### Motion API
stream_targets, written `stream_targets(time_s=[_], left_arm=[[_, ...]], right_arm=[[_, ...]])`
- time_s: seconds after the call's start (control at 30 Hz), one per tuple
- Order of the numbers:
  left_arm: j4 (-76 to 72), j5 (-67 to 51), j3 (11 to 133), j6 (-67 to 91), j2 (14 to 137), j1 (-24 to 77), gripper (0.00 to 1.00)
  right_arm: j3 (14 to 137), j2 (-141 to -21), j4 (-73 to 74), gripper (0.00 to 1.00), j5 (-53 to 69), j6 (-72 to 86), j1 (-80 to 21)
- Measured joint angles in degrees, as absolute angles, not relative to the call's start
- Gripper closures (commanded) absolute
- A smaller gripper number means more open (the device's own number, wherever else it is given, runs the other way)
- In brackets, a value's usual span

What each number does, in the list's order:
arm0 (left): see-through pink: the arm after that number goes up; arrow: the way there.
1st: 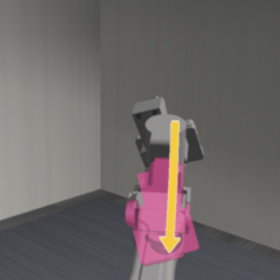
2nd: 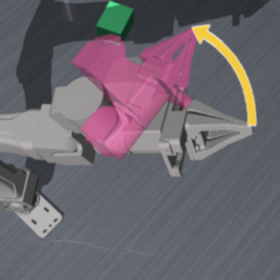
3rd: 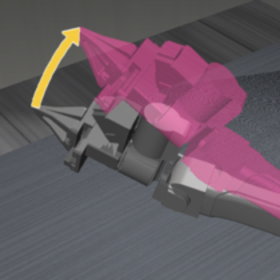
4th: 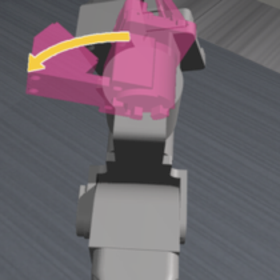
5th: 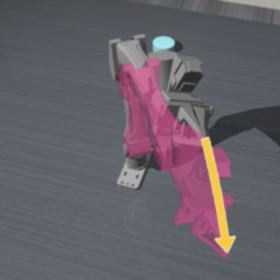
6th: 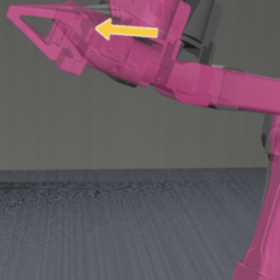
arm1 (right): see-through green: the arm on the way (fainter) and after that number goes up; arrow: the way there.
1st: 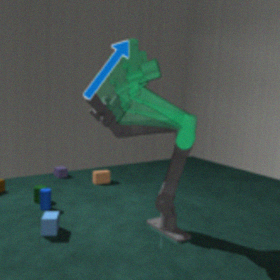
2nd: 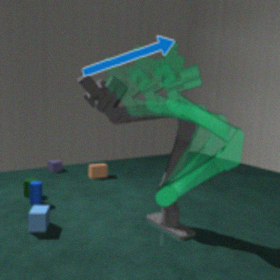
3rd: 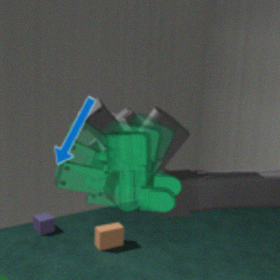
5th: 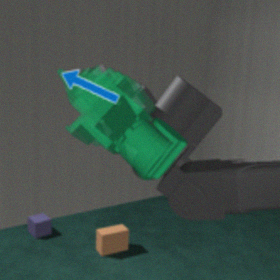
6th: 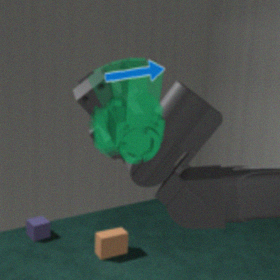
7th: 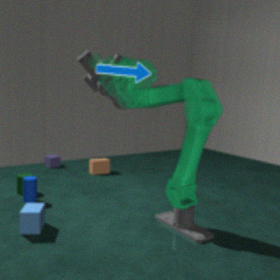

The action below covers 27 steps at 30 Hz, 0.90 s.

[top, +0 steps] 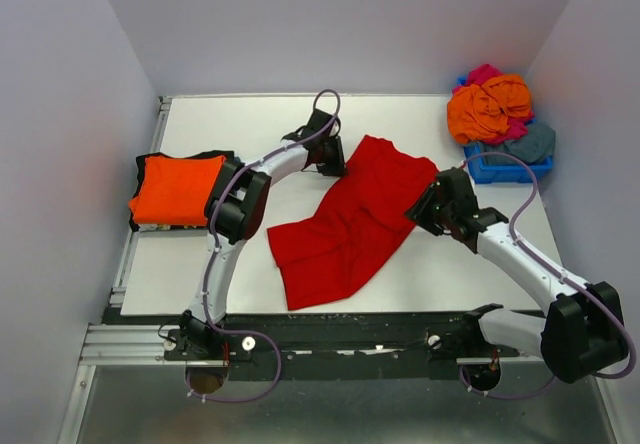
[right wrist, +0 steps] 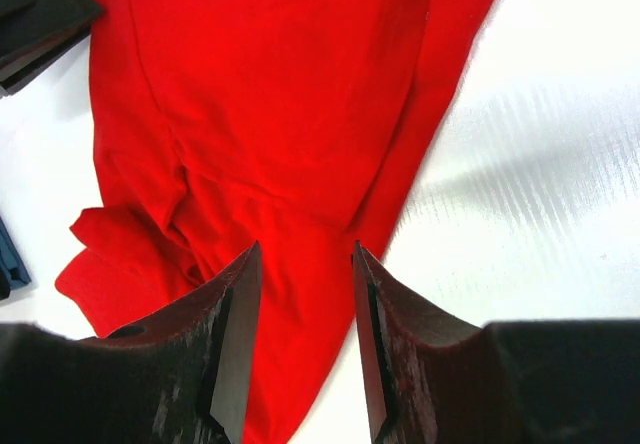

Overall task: Fold and stack the t-shirts
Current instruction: Rotate the tshirt 90 degrees

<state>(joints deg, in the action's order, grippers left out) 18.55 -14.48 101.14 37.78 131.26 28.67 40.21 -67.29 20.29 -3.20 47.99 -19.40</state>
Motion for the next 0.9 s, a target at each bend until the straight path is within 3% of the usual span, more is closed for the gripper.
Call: stream_targets(time_s=[0.07, 0.4, 0.6, 0.7, 0.9], left_arm=[[19.66, -14.92, 103.20, 37.67, 132.70, 28.67, 1.00], [22.74, -14.57, 112.95, 40.14, 138.21, 26.83, 1.00], [19.40, -11.05, 110.76, 44.66, 137.80, 18.96, 1.00], [14.76, -8.47, 103.92, 47.53, 134.32, 14.15, 1.00], [8.82, -3.55, 93.60, 51.33, 128.68, 10.55, 0.75]], right_arm=[[39.99, -67.00, 20.29, 0.51, -3.46, 48.01, -19.40], [39.77, -66.96, 20.32, 0.51, -3.97, 48.01, -19.40], [39.05, -67.44, 19.25, 0.43, -1.63, 47.79, -19.40], [38.26, -69.65, 16.03, 0.39, 3.57, 47.33, -19.81], [39.64, -78.63, 13.10, 0.39, 8.73, 47.92, -28.51]])
